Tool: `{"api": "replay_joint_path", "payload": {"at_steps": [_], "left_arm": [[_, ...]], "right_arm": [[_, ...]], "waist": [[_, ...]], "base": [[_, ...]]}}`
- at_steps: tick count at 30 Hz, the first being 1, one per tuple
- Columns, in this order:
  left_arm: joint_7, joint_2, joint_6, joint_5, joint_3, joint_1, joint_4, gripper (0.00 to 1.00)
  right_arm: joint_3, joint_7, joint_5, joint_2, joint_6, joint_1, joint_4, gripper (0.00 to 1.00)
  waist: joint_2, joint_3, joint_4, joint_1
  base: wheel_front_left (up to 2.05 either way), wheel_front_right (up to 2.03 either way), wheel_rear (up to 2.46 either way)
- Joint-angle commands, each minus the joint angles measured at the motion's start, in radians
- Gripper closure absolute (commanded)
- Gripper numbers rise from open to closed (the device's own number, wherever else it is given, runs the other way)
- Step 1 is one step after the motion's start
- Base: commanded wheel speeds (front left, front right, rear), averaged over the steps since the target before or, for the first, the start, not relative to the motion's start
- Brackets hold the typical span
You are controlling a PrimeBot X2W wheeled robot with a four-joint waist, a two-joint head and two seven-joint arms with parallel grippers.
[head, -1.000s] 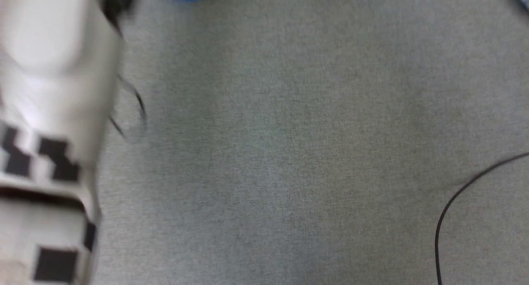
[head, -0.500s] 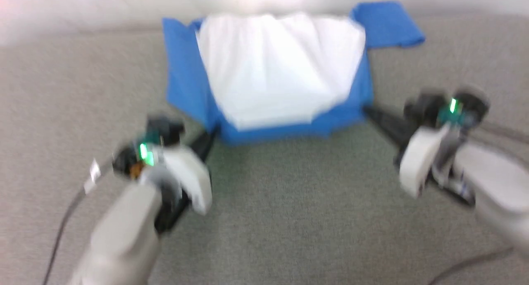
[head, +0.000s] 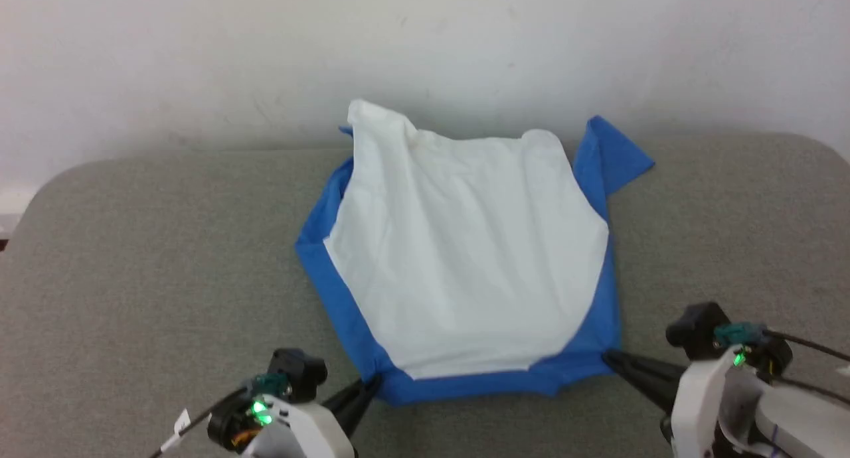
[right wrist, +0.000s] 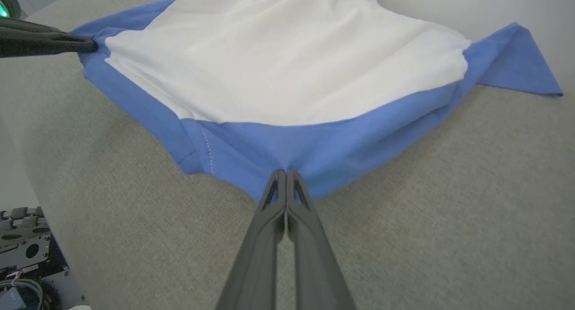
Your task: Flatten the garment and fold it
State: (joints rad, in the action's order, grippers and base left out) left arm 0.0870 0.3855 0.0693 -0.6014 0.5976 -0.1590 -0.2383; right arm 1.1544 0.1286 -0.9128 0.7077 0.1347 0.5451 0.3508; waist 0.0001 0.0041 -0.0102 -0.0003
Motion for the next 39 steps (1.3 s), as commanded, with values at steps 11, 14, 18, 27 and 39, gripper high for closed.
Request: {"api": "replay_joint_path", "payload": {"at_steps": [11, 14, 18, 27, 39], "left_arm": [[0.051, 0.067, -0.046, -0.039, 0.028, 0.184, 0.139, 1.0], [0.063, 0.069, -0.049, -0.044, 0.045, 0.215, 0.163, 1.0], [0.078, 0.068, -0.043, -0.052, 0.067, 0.243, 0.172, 1.0], [0.162, 0.078, -0.036, -0.089, 0.105, 0.276, 0.168, 1.0], [0.102, 0.055, -0.058, -0.075, 0.082, 0.24, 0.137, 0.0]], "right_arm": [[-0.158, -0.2, -0.114, 0.114, -0.004, -0.253, -0.088, 1.0], [-0.204, -0.24, -0.126, 0.12, -0.004, -0.319, -0.12, 1.0], [-0.26, -0.334, -0.153, 0.13, -0.004, -0.404, -0.147, 1.0], [-0.415, -0.515, -0.155, 0.136, -0.004, -0.552, -0.196, 1.0], [-0.653, -0.517, 0.027, 0.019, -0.004, -0.651, -0.248, 0.0]], "waist": [[-0.0001, -0.095, 0.011, 0.0003], [-0.0001, -0.106, 0.011, 0.0003], [-0.0001, -0.116, 0.01, 0.0003], [-0.0001, -0.116, 0.016, 0.0003], [-0.0001, -0.075, 0.027, 0.0003]], "base": [[0.0, 0.0, 0.0], [0.0, 0.0, 0.0], [0.0, 0.0, 0.0], [0.0, 0.0, 0.0], [0.0, 0.0, 0.0]]}}
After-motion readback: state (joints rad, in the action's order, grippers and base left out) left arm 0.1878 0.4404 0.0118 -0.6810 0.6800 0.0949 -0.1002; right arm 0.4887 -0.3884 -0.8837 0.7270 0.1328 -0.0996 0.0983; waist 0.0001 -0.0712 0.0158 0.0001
